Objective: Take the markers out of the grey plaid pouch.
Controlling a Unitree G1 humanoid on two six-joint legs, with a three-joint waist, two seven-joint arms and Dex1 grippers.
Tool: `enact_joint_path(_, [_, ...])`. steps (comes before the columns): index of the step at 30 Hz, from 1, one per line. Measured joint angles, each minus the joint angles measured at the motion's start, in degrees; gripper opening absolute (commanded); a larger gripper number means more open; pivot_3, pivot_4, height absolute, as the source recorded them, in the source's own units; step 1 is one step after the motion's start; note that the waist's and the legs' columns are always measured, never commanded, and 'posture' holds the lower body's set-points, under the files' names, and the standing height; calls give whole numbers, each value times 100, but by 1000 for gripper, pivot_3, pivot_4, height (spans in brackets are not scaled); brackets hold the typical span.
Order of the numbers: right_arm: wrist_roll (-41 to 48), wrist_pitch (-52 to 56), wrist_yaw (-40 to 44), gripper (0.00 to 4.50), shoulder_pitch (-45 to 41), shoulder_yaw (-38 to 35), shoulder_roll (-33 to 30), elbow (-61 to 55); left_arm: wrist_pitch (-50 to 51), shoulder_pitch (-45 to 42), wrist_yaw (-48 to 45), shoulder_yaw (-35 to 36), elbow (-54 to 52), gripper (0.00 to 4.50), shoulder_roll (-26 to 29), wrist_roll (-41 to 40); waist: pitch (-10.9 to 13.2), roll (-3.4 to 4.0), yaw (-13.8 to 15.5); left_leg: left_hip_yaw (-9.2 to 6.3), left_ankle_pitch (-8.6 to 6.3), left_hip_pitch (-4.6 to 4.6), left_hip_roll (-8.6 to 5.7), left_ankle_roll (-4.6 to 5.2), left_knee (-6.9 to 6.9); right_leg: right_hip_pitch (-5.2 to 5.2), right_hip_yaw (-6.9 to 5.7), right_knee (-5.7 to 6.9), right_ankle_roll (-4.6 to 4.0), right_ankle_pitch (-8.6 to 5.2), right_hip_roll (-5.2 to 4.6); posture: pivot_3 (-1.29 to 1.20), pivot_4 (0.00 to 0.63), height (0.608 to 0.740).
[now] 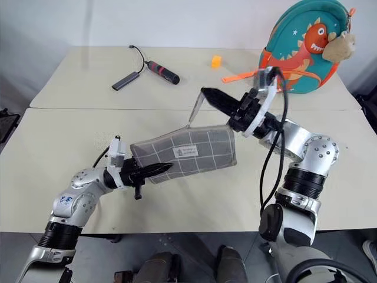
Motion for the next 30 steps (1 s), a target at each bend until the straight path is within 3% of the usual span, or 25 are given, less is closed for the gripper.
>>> enact_joint_path(8, [598,-750,-359,23,684,-210,-893,-34,1074,-26,84,436,-4,0,2,-504,0,0,24,22,0,0,1,0,0,1,3,-4,0,0,0,0,150,740])
enact_joint_path(16, [525,-754,40,23,1339,-58,-1489,-163,901,-80,-303,233,63,0,160,-112,0,0,79,36,0,4,3,0,-1,1,10,-7,0,0,2,0,150,740])
enact_joint_path(18, [527,-760,76,406,1448,-11,-1550,-192,784,-125,-378,176,137,0,156,45,0,0,83,37,0,4,3,0,-1,1,11,-8,0,0,2,0,150,740])
enact_joint_path(22, [-244,-799,1250,1606,2292,410,-2405,-900,463,-399,-620,-10,374,0,177,442,1,1,194,39,-1,0,2,3,-4,1,8,-21,2,1,2,0,150,740])
enact_joint_path(25, [-1514,-1556,2859,1606,3259,933,-3243,-1456,319,-554,-712,-40,547,0,142,561,0,-1,252,40,-4,-1,0,8,-4,9,6,-36,10,5,3,0,150,740])
enact_joint_path(30, [-3109,-2929,4791,1606,4239,1207,-4067,-1186,-125,-711,-806,-111,879,0,5,942,0,-1,243,55,-5,5,-2,13,-2,12,17,-40,22,12,2,0,150,740])
